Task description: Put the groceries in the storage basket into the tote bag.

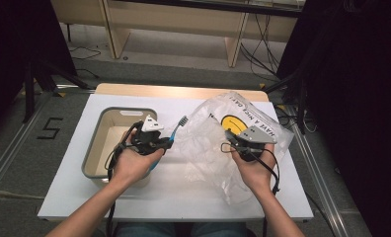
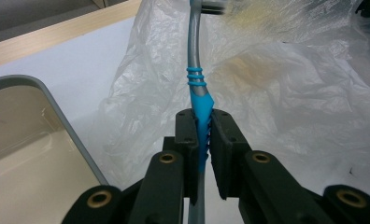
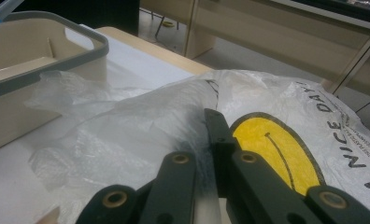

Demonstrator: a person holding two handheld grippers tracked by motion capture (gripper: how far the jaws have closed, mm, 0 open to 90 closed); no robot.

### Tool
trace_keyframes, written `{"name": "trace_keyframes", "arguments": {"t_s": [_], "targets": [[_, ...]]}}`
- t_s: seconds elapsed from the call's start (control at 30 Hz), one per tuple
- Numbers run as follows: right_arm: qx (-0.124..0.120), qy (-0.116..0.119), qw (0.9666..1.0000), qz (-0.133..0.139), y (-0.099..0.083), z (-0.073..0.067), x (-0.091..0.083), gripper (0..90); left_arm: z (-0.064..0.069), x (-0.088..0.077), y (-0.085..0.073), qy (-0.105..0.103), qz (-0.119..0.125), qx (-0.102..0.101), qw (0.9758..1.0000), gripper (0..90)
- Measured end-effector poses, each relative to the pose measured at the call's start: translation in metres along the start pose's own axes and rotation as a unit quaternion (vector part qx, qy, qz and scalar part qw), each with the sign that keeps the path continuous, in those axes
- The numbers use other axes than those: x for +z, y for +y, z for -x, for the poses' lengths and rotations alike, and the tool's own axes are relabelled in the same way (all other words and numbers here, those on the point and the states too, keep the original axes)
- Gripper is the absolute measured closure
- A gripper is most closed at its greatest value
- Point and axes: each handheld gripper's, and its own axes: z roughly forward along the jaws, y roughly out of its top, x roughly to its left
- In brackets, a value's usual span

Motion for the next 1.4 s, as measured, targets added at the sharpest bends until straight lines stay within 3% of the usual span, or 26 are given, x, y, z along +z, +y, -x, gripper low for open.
{"name": "trace_keyframes", "arguments": {"t_s": [0.6, 1.07, 1.4], "targets": [[0.002, 0.000, 1.0000, 0.001, 0.000, 0.000, -0.001, 90.0, 0.010, 0.006, -0.004, -0.011, -0.013, 0.009, 0.9998, 81.3], [0.003, -0.002, 1.0000, 0.003, 0.001, 0.001, -0.001, 90.0, 0.024, 0.019, -0.010, -0.023, -0.039, 0.027, 0.9986, 81.2], [0.004, -0.002, 1.0000, 0.004, 0.001, 0.002, -0.002, 90.0, 0.030, 0.028, -0.016, -0.029, -0.053, 0.028, 0.9978, 81.3]]}}
